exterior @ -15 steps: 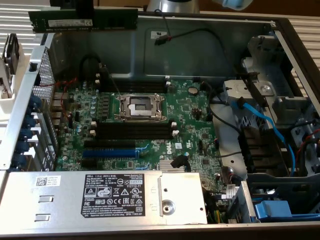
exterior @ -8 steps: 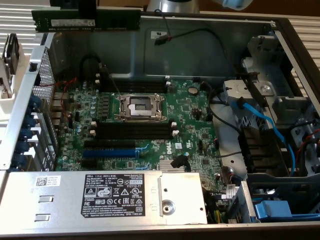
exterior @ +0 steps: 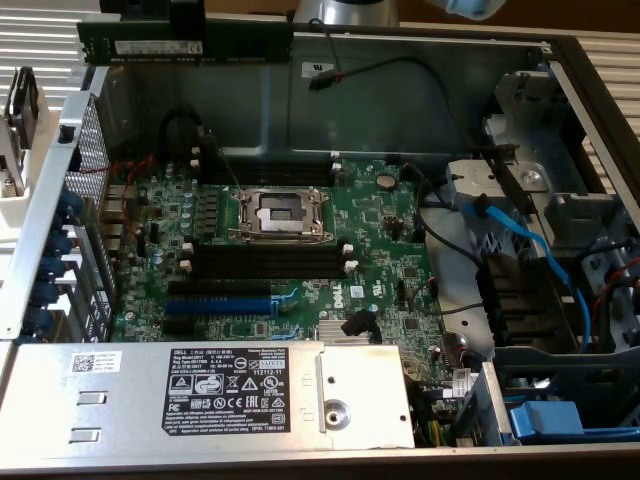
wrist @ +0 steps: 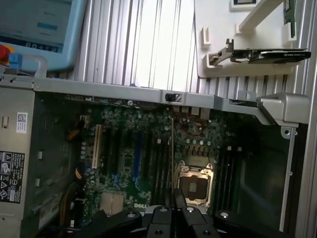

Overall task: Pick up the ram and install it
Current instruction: 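Pick up the ram and move it above insertion slot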

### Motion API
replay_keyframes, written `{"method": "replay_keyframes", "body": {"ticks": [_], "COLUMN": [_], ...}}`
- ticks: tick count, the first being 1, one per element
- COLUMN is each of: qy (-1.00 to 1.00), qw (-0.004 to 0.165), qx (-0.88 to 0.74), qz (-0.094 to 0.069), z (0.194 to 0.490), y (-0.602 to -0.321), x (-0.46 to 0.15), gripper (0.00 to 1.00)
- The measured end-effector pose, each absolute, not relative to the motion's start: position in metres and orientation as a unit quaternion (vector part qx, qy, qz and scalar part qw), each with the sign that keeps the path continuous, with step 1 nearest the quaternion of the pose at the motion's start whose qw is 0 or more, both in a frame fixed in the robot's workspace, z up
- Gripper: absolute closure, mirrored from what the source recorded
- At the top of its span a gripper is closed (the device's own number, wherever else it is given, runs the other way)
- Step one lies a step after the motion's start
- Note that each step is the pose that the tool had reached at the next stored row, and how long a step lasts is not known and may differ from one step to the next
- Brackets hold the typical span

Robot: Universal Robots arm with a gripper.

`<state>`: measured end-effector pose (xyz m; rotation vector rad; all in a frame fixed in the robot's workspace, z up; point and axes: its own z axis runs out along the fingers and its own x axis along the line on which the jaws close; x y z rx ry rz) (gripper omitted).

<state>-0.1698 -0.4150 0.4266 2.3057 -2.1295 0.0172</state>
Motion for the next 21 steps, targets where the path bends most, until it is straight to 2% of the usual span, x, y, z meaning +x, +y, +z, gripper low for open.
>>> {"method": "replay_keyframes", "body": {"ticks": [9,21], "qy": [-0.696,-0.708], "qw": [-0.014,-0.018], "qx": [0.717,0.705], "qz": [0.023,0.027], "z": [0.426,0.422], "y": [-0.415,-0.412], "x": [-0.168,-0.151], "gripper": [0.88,0.88]}}
